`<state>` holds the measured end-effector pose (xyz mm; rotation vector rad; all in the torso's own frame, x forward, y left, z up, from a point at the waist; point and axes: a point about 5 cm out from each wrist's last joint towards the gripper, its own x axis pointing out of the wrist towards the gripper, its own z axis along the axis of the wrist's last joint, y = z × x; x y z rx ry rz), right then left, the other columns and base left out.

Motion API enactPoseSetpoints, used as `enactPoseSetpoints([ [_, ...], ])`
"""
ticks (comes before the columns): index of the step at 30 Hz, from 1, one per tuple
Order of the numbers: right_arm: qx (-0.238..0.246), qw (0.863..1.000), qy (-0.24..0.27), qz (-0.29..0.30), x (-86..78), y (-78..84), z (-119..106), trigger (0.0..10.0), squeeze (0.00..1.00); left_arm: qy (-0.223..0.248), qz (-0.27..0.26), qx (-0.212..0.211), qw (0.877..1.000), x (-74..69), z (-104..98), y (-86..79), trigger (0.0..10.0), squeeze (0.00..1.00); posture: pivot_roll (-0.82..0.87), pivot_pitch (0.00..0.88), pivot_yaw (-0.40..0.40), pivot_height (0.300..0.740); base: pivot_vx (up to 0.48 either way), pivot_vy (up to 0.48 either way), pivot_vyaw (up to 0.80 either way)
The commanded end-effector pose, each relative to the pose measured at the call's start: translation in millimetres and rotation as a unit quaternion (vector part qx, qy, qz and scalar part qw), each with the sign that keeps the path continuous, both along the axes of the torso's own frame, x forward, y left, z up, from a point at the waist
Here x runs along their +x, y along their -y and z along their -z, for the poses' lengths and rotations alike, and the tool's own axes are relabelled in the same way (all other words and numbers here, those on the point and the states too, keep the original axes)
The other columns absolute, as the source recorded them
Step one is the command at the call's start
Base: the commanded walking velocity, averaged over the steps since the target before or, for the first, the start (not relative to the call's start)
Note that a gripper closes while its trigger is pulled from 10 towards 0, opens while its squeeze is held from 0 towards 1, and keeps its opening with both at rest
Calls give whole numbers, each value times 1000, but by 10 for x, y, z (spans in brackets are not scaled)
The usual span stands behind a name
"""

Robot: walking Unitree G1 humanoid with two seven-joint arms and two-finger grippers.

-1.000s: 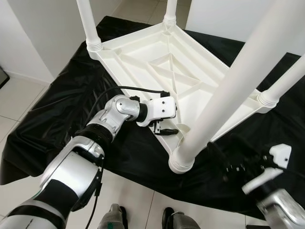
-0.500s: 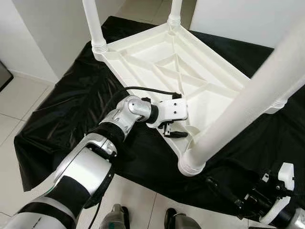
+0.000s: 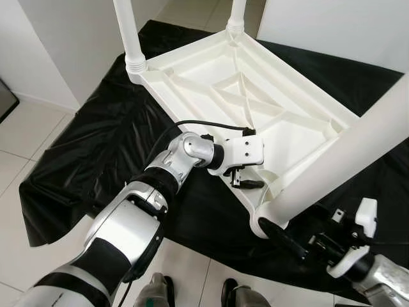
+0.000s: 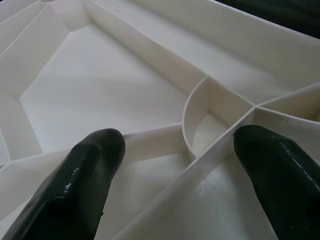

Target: Building children table

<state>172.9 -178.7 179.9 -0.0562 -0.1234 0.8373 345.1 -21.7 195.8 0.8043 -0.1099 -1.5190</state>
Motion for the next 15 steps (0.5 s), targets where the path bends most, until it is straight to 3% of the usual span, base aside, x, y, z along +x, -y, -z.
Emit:
enactPoseSetpoints([
  [1, -8, 1000, -2, -1, 8, -14, 42, 10000, 0, 72, -135, -101, 983, 115, -77, 78, 10000, 0, -57, 206, 21, 740, 0, 0, 0],
  [4, -9, 1000, 15, 21, 107, -58, 66, 10000, 0, 62, -130, -117, 983, 93, -112, 109, 10000, 0, -45, 213, 15, 740, 0, 0, 0],
  [6, 8, 996, 34, 79, 201, -16, 42, 10000, 0, 35, -124, -137, 982, 82, -150, 81, 10000, 0, -36, 220, 12, 740, 0, 0, 0],
  [8, 15, 995, 38, 96, 218, 8, 29, 10000, 0, 28, -122, -143, 982, 81, -161, 57, 10000, 0, -33, 223, 13, 740, 0, 0, 0],
  [9, 28, 990, 45, 131, 236, 80, 9, 10000, 0, 3, -125, -158, 979, 85, -177, -46, 10000, 0, -33, 227, 13, 740, 0, 0, 0],
  [10, 28, 990, 45, 131, 236, 80, 9, 10000, 0, 3, -125, -158, 979, 85, -177, -46, 10000, 0, -33, 227, 13, 740, 0, 0, 0],
  [12, 48, 979, 58, 190, 240, 183, -22, 10000, 0, -28, -120, -183, 975, 58, -198, -255, 10000, 0, -29, 230, 12, 740, 0, 0, 0],
  [14, 48, 979, 58, 190, 240, 183, -22, 10000, 0, -28, -120, -183, 975, 58, -198, -255, 10000, 0, -29, 230, 12, 740, 0, 0, 0],
  [15, 57, 976, 56, 202, 237, 198, -19, 10000, 0, -47, -126, -198, 971, 42, -204, -359, 10000, 0, -26, 231, 8, 740, 0, 0, 0],
])
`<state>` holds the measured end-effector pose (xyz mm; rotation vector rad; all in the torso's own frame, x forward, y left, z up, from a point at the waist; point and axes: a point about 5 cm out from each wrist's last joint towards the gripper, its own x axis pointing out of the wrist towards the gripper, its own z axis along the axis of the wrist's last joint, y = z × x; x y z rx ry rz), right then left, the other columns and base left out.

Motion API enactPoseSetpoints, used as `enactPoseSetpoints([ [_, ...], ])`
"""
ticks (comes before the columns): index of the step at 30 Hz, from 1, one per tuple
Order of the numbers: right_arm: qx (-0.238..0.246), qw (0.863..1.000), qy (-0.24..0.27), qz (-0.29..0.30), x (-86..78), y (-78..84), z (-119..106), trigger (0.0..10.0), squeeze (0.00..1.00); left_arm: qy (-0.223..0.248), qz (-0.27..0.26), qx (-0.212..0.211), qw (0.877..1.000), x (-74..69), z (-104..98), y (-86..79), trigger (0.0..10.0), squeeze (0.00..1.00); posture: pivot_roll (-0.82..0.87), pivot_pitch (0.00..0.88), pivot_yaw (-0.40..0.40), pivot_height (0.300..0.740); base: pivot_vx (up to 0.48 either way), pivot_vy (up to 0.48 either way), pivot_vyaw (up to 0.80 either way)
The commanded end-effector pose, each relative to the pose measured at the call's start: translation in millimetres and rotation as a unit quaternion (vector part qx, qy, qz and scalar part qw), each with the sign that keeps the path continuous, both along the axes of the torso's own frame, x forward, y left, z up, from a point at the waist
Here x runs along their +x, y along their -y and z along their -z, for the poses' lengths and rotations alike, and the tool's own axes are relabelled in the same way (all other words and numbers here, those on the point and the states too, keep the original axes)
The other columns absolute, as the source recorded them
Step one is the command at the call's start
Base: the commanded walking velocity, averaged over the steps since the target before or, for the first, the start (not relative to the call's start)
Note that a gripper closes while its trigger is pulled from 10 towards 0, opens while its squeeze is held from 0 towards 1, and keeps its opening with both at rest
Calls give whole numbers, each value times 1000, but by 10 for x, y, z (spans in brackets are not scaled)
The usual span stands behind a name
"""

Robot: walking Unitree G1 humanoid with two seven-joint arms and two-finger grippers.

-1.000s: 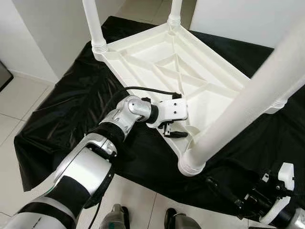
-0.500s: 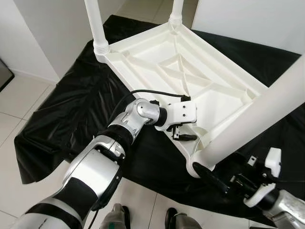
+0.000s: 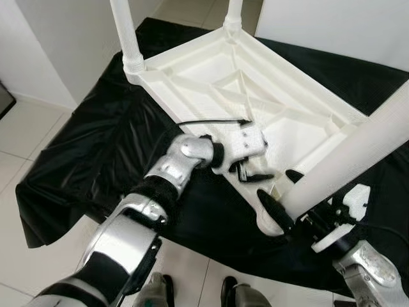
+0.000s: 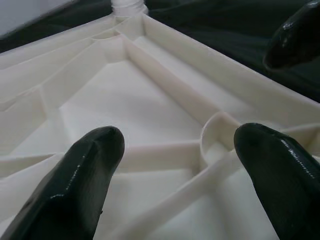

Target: Building children table

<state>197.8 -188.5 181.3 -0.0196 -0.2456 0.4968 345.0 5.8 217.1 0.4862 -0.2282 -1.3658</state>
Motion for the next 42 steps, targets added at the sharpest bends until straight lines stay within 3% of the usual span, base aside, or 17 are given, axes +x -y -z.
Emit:
enactPoseSetpoints([
  [1, 6, 999, 5, 39, -12, 101, -5, 10000, 0, -14, -62, -39, 997, 42, 9, -84, 10000, 0, -26, 231, 8, 740, 0, 0, 0],
  [3, 11, 999, 2, 38, -21, 96, 2, 10000, 0, -29, -65, -52, 996, 21, 8, -154, 10000, 0, -22, 231, 5, 740, 0, 0, 0],
  [5, 14, 999, 8, 52, 21, 115, 6, 10000, 0, -61, -95, -85, 990, -44, 16, -371, 10000, 0, -10, 229, -10, 740, 0, 0, 0],
  [6, 14, 999, 8, 52, 21, 115, 6, 10000, 0, -61, -95, -85, 990, -44, 16, -371, 10000, 0, -10, 229, -10, 740, 0, 0, 0],
  [8, 18, 997, 13, 73, 119, 180, -5, 10000, 0, -96, -130, -129, 978, -165, 38, -587, 10000, 0, 1, 224, -23, 740, 0, 0, 0],
  [11, 18, 997, 7, 75, 161, 208, 6, 10000, 0, -116, -150, -150, 970, -208, 54, -645, 10000, 0, 9, 222, -31, 740, 0, 0, 0],
  [13, 20, 996, -3, 82, 230, 254, 22, 10000, 0, -139, -180, -172, 958, -254, 107, -710, 10000, 0, 21, 216, -43, 740, 0, 0, 0],
  [17, 20, 996, -5, 84, 251, 271, 26, 10000, 0, -143, -190, -178, 955, -274, 127, -731, 10000, 0, 22, 213, -44, 740, 0, 0, 0],
  [18, 13, 996, -10, 83, 293, 270, 24, 10000, 0, -158, -211, -188, 946, -298, 158, -769, 10000, 0, 21, 207, -48, 740, 0, 0, 0],
  [20, 0, 997, -11, 73, 331, 241, 14, 10000, 0, -164, -214, -192, 944, -362, 163, -778, 10000, 0, 18, 201, -49, 740, 0, 0, 0],
  [23, -15, 1000, -5, 25, 382, 137, -21, 10000, 0, -163, -193, -175, 952, -526, 141, -740, 10000, 0, 26, 195, -57, 740, 0, 0, 0],
  [27, -14, 1000, 0, 4, 391, 98, -36, 10000, 0, -162, -184, -169, 955, -581, 131, -717, 10000, 0, 28, 192, -59, 740, 0, 0, 0],
  [28, -15, 1000, 5, -20, 399, 67, -59, 10000, 0, -174, -155, -164, 959, -680, 133, -682, 10000, 0, 31, 183, -59, 740, 0, 0, 0],
  [30, -15, 1000, 5, -20, 399, 67, -59, 10000, 0, -174, -155, -164, 959, -680, 133, -682, 10000, 0, 31, 183, -59, 740, 0, 0, 0],
  [33, -31, 995, 3, -92, 423, 40, -118, 10000, 0, -175, -77, -139, 972, -910, 123, -626, 10000, 0, 33, 174, -58, 740, 0, 0, 0],
  [38, -48, 992, 0, -117, 428, 74, -131, 10000, 0, -167, -48, -131, 976, -956, 88, -612, 10000, 0, 40, 173, -54, 740, 0, 0, 0],
  [42, -65, 991, -1, -116, 436, 133, -121, 9804, 0, -186, -35, -121, 974, -990, 135, -650, 10000, 0, 43, 173, -54, 740, 0, 0, 0],
])
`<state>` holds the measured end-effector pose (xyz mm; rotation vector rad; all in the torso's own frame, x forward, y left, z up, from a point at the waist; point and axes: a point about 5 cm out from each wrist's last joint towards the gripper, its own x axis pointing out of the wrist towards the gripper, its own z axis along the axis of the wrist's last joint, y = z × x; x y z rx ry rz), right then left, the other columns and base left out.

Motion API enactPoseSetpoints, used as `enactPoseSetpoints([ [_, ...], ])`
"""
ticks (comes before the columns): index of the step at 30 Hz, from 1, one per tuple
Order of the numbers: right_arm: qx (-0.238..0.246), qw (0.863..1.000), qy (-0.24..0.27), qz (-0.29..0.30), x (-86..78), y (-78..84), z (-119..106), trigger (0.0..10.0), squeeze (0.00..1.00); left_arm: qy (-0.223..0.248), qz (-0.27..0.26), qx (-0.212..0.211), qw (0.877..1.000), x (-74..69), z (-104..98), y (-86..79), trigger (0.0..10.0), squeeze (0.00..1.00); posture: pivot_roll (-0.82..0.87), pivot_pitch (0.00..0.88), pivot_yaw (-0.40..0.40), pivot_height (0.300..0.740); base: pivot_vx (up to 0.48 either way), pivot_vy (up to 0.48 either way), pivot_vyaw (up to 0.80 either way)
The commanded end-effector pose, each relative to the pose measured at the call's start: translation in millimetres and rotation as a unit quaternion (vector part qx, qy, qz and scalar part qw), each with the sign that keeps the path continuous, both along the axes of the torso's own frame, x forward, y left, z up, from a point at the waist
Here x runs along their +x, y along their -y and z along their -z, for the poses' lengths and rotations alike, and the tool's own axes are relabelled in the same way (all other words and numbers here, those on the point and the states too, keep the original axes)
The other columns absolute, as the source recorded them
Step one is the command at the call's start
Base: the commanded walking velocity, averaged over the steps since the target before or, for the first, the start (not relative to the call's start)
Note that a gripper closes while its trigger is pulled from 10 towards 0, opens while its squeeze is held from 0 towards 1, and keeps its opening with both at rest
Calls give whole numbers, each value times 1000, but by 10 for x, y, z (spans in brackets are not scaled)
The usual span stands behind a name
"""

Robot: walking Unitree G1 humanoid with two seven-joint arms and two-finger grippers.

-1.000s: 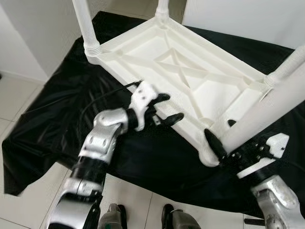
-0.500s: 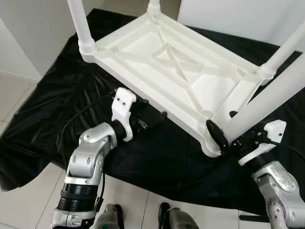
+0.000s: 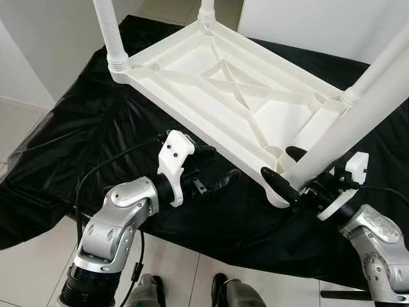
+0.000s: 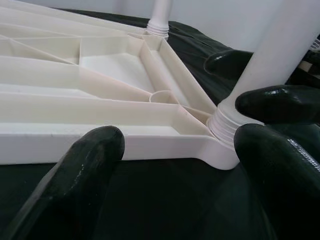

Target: Building children table

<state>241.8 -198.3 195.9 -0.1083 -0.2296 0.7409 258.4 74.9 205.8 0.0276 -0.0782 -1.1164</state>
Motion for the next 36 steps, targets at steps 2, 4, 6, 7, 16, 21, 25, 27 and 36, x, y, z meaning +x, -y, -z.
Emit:
enactPoseSetpoints([
  [2, -12, 1000, -11, 1, -1, 66, 46, 9451, 0, -4, 103, 18, 994, -149, 52, 18, 10000, 0, 44, 174, -54, 740, 0, 0, 0],
  [4, -18, 1000, -13, 6, 6, 104, 65, 10000, 0, -9, 115, 24, 993, -180, 73, 1, 10000, 0, 45, 175, -52, 740, 0, 0, 0],
  [6, -21, 1000, -15, 7, 13, 132, 81, 9725, 0, -9, 122, 30, 992, -205, 77, -6, 10000, 0, 46, 174, -52, 740, 0, 0, 0],
  [7, -25, 999, -16, 14, 28, 164, 107, 4353, 0, -12, 122, 36, 992, -203, 99, 16, 10000, 0, 52, 170, -55, 740, 0, 0, 0],
  [16, -23, 999, -18, 19, 94, 228, 131, 0, 0, -4, 132, 25, 991, -206, 48, 173, 10000, 0, 58, 167, -50, 740, 0, 0, 0],
  [21, -18, 1000, -10, 21, 130, 210, 113, 0, 0, 16, 148, 37, 988, -219, 55, 280, 10000, 0, 54, 166, -48, 740, 0, 0, 0],
  [25, -6, 999, -10, 32, 151, 205, 119, 0, 0, 24, 168, 35, 985, -253, 31, 341, 10000, 0, 58, 166, -56, 740, 0, 0, 0],
  [27, -2, 999, -13, 41, 155, 195, 130, 0, 0, 24, 170, 36, 985, -248, 34, 356, 10000, 0, 56, 167, -60, 740, 0, 0, 0],
  [36, 23, 984, -46, 172, 97, -59, 308, 0, 0, 29, 167, 36, 985, -193, 50, 411, 10000, 0, 32, 171, -78, 740, 0, 0, 0],
])
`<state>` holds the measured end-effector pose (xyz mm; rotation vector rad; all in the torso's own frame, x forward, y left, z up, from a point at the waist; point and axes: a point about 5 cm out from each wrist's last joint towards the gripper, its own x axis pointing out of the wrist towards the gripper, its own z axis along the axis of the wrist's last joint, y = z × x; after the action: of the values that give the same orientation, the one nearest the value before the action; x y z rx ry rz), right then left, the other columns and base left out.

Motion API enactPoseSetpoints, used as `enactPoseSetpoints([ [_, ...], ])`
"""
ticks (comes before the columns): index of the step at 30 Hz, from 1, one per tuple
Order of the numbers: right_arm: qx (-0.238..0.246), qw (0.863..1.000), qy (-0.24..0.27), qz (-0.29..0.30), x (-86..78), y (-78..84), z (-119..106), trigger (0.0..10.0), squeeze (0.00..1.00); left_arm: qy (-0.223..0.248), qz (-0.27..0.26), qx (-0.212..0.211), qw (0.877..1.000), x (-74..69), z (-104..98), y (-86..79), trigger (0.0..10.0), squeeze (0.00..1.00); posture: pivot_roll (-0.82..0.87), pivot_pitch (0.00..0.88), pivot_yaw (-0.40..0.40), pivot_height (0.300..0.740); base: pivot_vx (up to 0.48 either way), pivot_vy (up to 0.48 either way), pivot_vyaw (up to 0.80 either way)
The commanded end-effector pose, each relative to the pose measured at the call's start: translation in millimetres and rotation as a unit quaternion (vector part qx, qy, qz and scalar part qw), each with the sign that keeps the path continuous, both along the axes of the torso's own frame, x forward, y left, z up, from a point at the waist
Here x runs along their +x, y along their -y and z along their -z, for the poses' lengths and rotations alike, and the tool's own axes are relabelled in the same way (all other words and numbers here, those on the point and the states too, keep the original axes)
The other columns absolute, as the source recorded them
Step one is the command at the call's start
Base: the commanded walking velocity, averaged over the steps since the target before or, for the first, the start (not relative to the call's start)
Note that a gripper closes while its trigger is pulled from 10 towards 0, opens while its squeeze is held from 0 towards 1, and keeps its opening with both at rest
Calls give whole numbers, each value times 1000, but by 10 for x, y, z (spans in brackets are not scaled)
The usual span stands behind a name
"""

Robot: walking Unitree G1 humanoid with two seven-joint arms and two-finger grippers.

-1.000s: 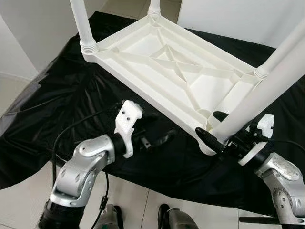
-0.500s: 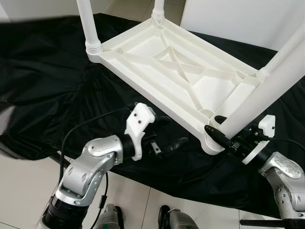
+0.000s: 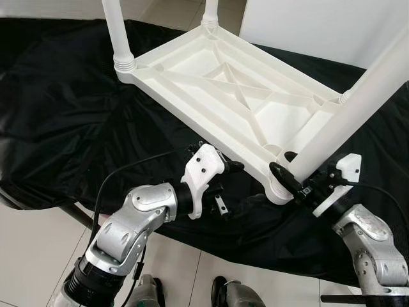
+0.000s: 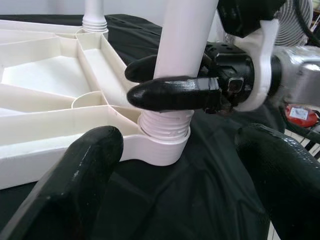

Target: Building children table

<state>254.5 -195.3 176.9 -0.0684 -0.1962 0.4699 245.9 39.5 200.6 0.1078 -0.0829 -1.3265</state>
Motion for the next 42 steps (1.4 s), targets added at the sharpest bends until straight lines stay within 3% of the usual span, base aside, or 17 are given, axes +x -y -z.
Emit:
enactPoseSetpoints([
  [1, -2, 999, -29, 39, -30, -28, 117, 0, 0, 6, 64, 2, 998, -67, -2, 58, 10000, 0, 32, 171, -78, 740, 0, 0, 0],
  [3, 6, 998, -33, 53, -53, -73, 140, 0, 0, 7, 63, 2, 998, -62, 2, 61, 10000, 0, 32, 171, -79, 740, 0, 0, 0],
  [6, 33, 989, -33, 140, -129, -190, 176, 0, 0, 10, 54, 1, 999, -31, 3, 53, 10000, 0, 27, 171, -91, 740, 0, 0, 0],
  [9, 40, 981, -45, 183, -159, -268, 213, 0, 0, 10, 47, -2, 999, -9, 2, 45, 10000, 0, 29, 168, -95, 740, 0, 0, 0],
  [17, 35, 978, -55, 197, -202, -397, 239, 0, 0, 14, 39, -6, 999, 26, -12, 26, 10000, 0, 27, 167, -98, 740, 0, 0, 0],
  [18, 26, 981, -44, 185, -192, -390, 202, 10000, 0, 16, 38, -5, 999, 39, -12, 19, 10000, 0, 29, 163, -99, 740, 0, 0, 0],
  [23, 18, 984, -33, 172, -186, -397, 167, 10000, 0, 19, 37, -5, 999, 47, -15, 17, 10000, 0, 29, 163, -99, 740, 0, 0, 0],
  [24, 21, 986, -34, 159, -184, -394, 156, 10000, 694, 20, 35, -5, 999, 55, -14, 18, 10000, 0, 30, 154, -97, 740, 0, 0, 0],
  [25, 11, 992, -14, 126, -145, -285, 83, 10000, 1000, 23, 32, -5, 999, 68, -19, 11, 10000, 0, 32, 148, -96, 740, 0, 0, 0],
  [34, -13, 999, 0, 35, -50, -73, -25, 10000, 1000, 23, 22, -11, 999, 90, -16, 2, 10000, 0, 36, 138, -89, 740, 0, 0, 0],
  [35, -13, 1000, 0, 15, -35, -62, -35, 10000, 0, 22, 21, -10, 999, 84, -8, 1, 10000, 0, 37, 138, -87, 740, 0, 0, 0],
  [42, -42, 998, -2, -51, 64, -19, 0, 10000, 0, 16, 27, -14, 999, 49, -2, 21, 10000, 0, 40, 144, -81, 740, 0, 0, 0],
])
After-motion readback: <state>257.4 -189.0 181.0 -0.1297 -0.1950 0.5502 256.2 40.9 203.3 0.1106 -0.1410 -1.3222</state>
